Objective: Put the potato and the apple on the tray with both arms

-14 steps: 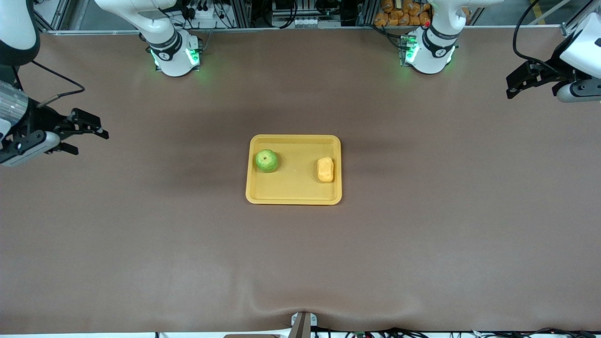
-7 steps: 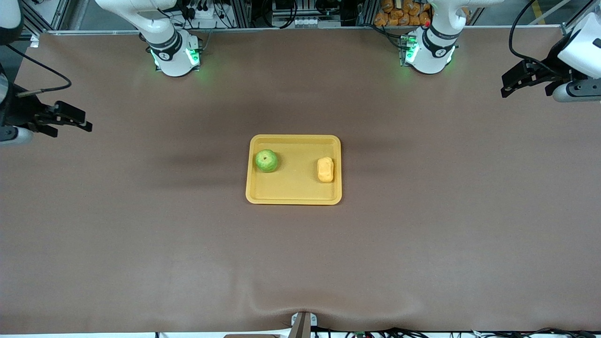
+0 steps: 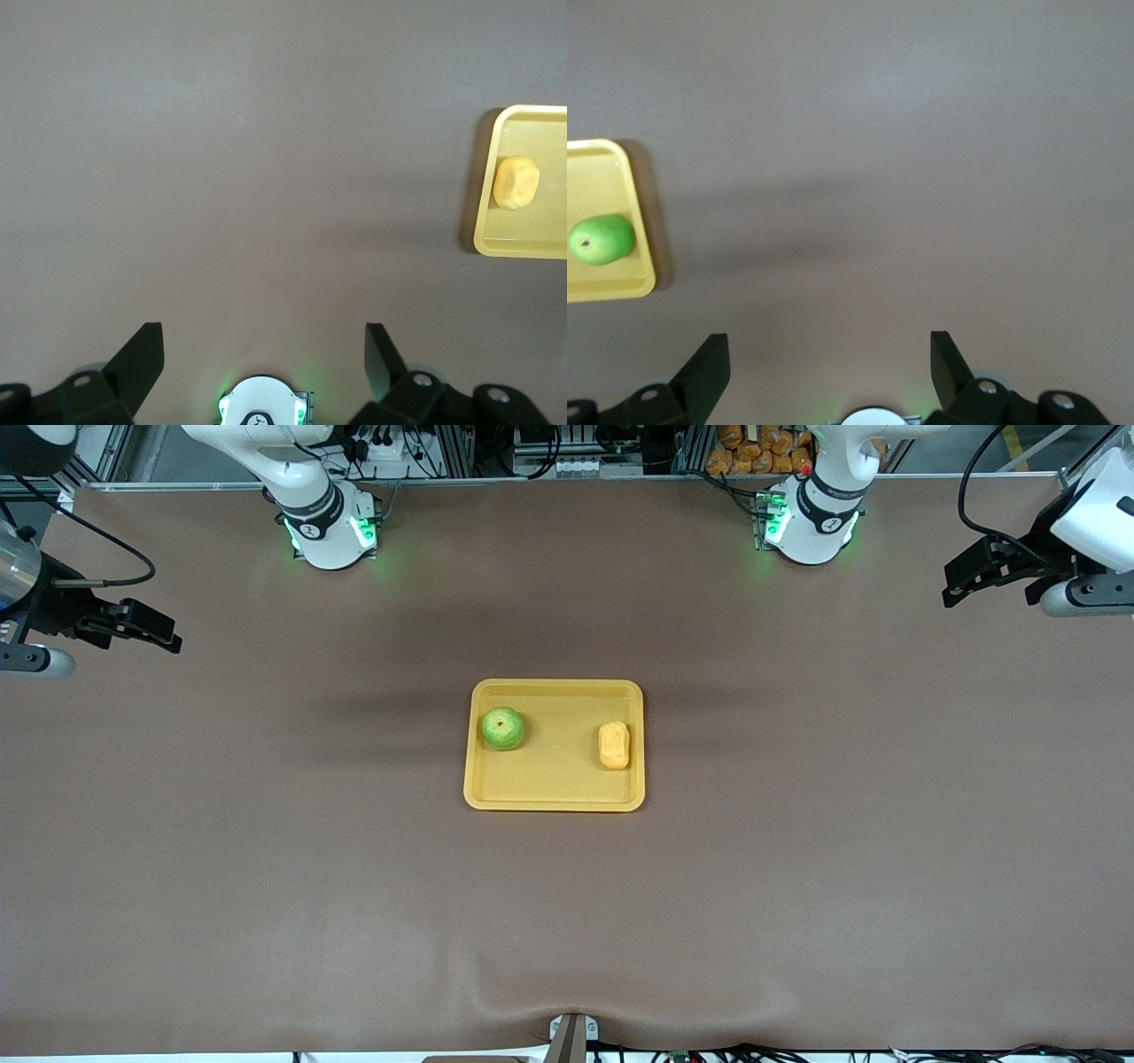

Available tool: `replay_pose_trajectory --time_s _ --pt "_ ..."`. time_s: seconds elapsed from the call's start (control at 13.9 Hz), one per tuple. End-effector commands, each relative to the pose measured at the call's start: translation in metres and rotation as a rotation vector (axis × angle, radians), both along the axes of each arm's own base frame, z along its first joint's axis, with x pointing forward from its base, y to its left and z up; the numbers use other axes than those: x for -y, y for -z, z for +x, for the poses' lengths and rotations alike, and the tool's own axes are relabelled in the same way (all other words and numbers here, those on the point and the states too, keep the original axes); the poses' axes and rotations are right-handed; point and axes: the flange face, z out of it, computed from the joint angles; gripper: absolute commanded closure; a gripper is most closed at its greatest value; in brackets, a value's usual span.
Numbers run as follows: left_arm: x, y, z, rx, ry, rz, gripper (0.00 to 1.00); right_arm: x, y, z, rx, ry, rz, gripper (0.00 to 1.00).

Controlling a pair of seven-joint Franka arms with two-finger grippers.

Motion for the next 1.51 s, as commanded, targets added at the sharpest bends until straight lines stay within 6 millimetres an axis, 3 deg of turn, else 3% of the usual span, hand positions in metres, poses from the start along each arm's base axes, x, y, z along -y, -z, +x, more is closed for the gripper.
replay_pose_trajectory --time_s 0.0,0.22,0.72,1.43 --pt "-0.002 -0.012 -0.008 -0.002 0.009 -0.019 0.00 0.017 -0.017 0.001 0.061 0.026 -0.026 0.00" --pt "-0.004 -0.011 -0.009 -0.014 0.007 -0.020 0.00 0.037 -0.014 0.000 0.052 0.015 -0.002 0.00" --pt "-0.004 -0.012 -0.009 -0.016 0.012 -0.020 0.00 0.022 -0.015 0.000 0.047 -0.001 0.060 0.00" --pt "-0.002 -0.007 -0.007 -0.027 0.010 -0.036 0.00 0.019 -0.027 0.002 0.071 -0.009 0.058 0.00"
